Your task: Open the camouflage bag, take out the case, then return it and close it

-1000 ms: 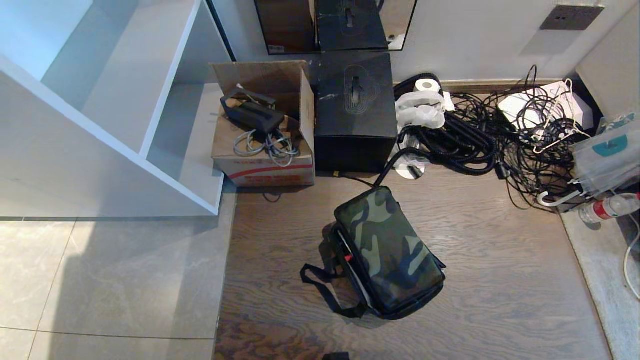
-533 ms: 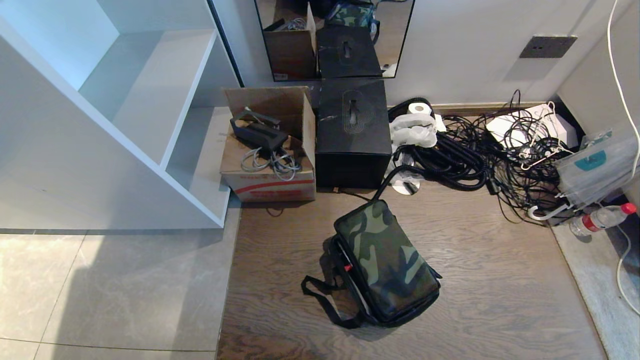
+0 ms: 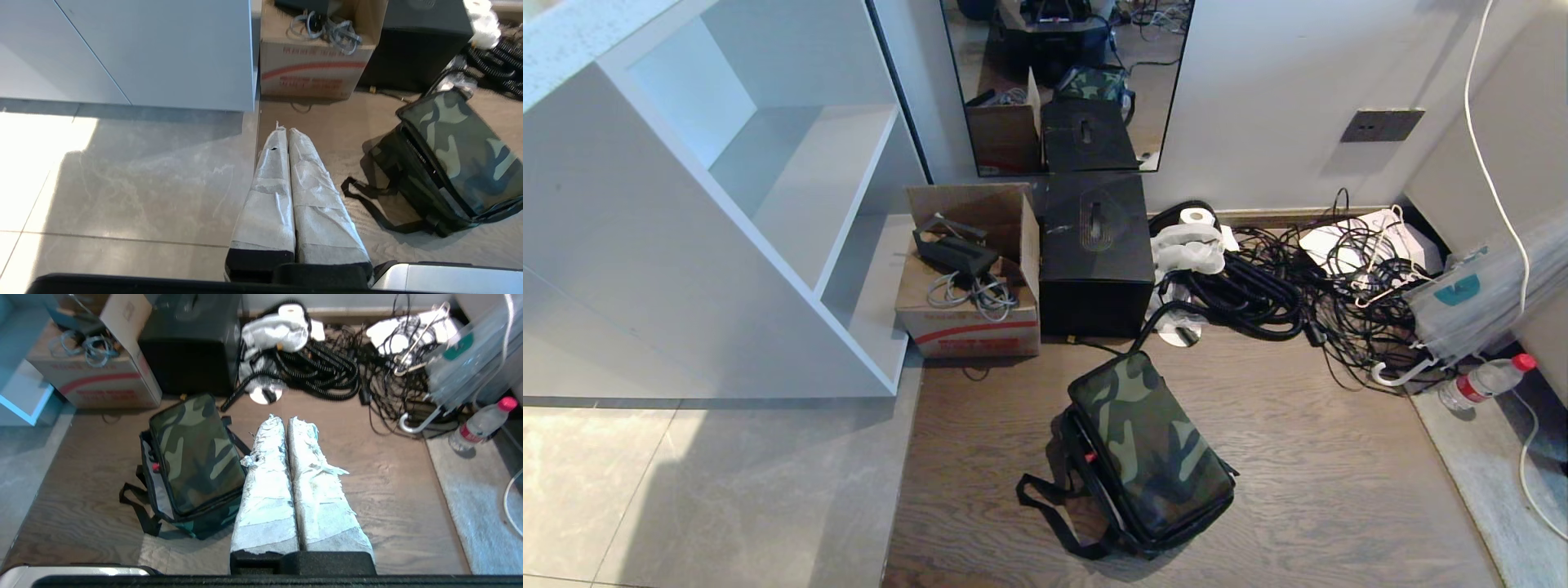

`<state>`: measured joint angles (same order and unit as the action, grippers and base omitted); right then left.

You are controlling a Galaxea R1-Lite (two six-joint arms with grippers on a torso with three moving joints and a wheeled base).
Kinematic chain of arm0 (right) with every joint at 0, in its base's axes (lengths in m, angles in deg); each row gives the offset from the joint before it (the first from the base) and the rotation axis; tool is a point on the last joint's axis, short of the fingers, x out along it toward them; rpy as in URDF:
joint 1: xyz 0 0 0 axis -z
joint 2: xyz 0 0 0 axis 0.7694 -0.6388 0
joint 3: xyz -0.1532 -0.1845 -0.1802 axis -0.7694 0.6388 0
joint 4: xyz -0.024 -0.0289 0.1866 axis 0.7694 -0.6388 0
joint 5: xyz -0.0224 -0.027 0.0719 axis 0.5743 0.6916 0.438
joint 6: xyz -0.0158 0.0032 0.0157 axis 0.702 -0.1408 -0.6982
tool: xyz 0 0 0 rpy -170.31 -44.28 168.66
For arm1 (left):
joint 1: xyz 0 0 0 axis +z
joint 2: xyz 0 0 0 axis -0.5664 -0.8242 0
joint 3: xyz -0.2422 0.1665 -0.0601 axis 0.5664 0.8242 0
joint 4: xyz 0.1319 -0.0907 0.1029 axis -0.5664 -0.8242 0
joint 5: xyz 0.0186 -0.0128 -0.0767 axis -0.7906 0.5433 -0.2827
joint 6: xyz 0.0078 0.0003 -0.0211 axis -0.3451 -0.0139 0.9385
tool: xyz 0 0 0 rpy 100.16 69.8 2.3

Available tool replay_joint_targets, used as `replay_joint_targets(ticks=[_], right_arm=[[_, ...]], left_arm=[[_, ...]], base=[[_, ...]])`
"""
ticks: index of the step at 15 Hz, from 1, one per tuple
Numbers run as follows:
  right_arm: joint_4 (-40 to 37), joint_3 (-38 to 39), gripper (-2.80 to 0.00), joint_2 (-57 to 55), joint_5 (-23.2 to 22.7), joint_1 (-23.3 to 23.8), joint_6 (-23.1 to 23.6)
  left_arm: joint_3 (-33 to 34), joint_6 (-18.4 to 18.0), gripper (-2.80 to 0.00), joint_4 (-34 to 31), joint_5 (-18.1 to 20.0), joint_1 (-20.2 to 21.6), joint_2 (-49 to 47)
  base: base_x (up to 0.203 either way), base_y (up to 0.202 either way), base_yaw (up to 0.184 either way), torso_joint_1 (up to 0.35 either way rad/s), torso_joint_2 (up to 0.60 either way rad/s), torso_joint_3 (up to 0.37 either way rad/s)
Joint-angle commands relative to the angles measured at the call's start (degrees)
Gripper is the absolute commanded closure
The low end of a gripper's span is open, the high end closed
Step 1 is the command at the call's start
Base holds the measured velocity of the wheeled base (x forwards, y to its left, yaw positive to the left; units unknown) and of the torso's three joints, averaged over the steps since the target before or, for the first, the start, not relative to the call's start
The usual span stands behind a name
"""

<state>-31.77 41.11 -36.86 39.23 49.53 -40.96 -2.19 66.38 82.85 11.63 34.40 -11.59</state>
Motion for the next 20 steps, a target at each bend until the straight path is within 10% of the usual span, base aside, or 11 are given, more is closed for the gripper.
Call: replay_joint_targets(ticks=[1,20], right_arm=[[0.07,2.29,0.00,-0.16,-0.01,-0.02,0.03],[0.07,2.29,0.00,-0.16,0.08,-0.02,-0.06]], left_arm=[[0.00,0.03,0.00,0.01,-0.05,0.01,0.02],[0.00,-0.06,0.00,0.01,0.04,0.01,0.02]], base=[[0.000,0.000,0.000,0.005,0.00,0.199],[0.000,0.000,0.000,0.002,0.00,0.202]])
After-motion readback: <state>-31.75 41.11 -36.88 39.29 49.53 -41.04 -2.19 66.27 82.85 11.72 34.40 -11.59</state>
